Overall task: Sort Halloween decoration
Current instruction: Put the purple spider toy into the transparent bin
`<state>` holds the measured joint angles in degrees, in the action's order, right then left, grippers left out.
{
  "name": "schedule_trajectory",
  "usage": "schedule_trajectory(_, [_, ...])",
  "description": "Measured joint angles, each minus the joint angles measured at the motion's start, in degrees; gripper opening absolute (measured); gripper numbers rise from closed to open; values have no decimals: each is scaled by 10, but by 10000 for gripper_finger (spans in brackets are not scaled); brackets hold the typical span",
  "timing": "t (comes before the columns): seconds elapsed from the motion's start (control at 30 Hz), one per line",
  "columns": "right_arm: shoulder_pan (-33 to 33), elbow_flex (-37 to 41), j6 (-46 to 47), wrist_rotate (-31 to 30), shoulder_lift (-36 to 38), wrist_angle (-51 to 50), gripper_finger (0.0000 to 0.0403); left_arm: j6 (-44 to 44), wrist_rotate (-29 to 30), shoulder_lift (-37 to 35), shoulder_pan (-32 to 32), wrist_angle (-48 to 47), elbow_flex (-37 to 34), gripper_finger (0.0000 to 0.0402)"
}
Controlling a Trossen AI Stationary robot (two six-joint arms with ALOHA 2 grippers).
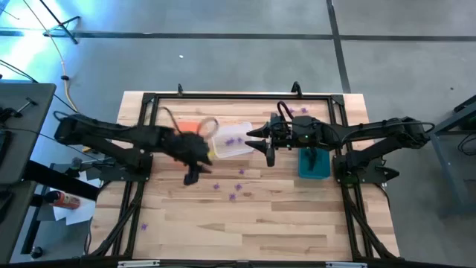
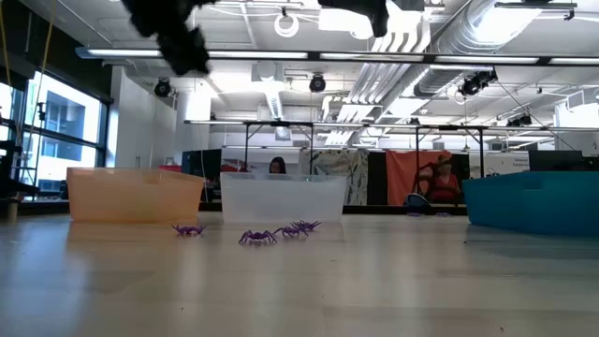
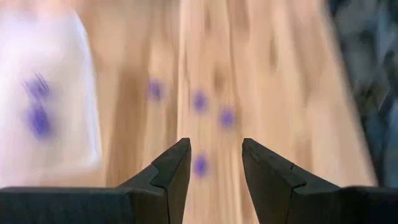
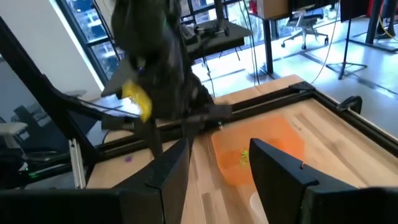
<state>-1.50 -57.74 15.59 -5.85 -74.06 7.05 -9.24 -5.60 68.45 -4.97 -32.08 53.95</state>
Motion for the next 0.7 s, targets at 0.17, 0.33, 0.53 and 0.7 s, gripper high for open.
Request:
schedule_trajectory(0.17, [0,0,0,0,0,-10,165,47,-26,68,-52,-24,-41,131])
schedule_trajectory(0.33, [0,0,12,0,0,-11,165,41,-10,110,-75,120,-118,131])
schedule_trajectory(0.53, [0,0,24,0,0,-18,165,72,40,153,-75,188,-139,131])
schedule_trajectory(0.7, [0,0,24,0,0,-19,165,105,13,205,-75,189,-140,131])
